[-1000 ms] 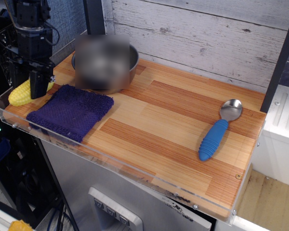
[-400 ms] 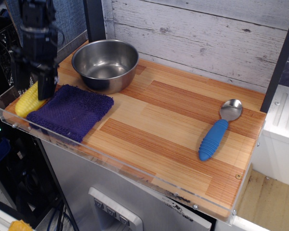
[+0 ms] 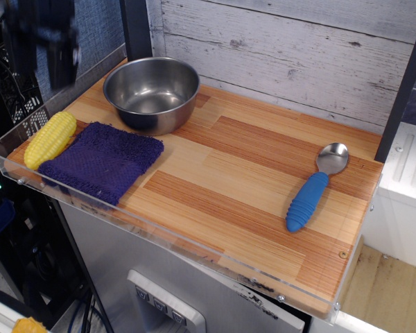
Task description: Pick up the corn and place it on the left of the purple cloth
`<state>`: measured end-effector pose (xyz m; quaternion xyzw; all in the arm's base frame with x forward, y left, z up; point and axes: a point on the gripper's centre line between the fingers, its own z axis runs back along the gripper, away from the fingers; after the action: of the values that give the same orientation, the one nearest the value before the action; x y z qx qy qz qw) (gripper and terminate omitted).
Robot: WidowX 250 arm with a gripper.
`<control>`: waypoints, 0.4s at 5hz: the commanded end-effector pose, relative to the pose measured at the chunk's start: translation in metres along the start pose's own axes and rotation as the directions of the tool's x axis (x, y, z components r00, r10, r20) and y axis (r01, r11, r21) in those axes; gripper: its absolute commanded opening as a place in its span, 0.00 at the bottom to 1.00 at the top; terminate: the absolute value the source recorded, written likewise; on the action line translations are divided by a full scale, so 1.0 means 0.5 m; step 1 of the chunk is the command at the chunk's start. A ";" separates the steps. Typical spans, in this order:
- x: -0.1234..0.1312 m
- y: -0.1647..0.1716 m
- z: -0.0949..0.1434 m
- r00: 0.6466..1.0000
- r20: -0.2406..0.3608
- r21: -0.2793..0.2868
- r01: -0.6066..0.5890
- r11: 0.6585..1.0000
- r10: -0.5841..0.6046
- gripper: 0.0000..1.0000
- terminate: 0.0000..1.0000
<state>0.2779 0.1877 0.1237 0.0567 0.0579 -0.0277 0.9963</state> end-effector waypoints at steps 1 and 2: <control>0.016 -0.080 0.110 0.979 0.132 0.010 -0.157 0.987 0.155 1.00 0.00; 0.024 -0.100 0.104 0.981 0.137 -0.011 -0.136 0.991 0.136 1.00 0.00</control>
<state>0.3009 0.1308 0.1504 0.0468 0.0074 0.0371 0.9982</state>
